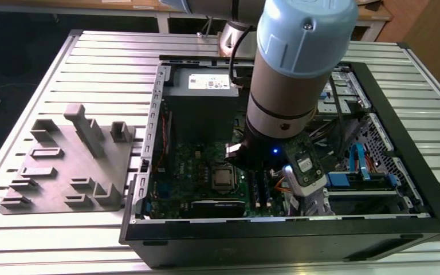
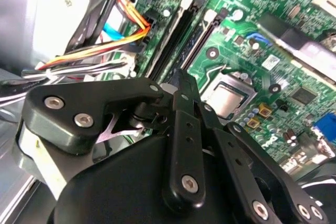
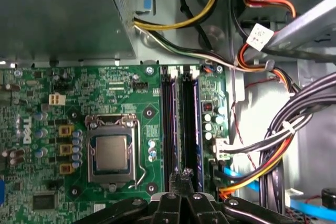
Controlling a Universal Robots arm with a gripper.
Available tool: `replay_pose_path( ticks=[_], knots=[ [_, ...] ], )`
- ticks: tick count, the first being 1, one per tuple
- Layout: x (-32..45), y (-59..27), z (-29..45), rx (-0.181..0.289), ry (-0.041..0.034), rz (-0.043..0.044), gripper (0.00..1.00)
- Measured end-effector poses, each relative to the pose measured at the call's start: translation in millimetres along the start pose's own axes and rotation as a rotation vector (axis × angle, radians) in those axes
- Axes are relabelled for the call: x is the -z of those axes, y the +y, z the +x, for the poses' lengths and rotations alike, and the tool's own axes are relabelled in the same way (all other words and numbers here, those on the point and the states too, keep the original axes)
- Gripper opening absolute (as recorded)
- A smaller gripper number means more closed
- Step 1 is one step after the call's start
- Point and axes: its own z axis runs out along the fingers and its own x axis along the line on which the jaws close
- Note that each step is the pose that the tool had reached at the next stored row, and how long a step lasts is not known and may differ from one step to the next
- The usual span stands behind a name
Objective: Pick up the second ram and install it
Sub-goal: 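Press down the second ram until it locks into place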
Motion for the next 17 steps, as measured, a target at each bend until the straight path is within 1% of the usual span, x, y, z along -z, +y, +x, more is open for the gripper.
replay_pose_path(
  ticks=[9,13,17],
  knots=[
    [-1.8,14.5,0.9,0.000,0.0001,-0.0013,0.07],
    [-1.6,15.9,0.9,0.000,0.0001,-0.0014,0.07],
    [5.3,16.5,0.6,0.000,0.0001,-0.0012,0.07]
  ],
)
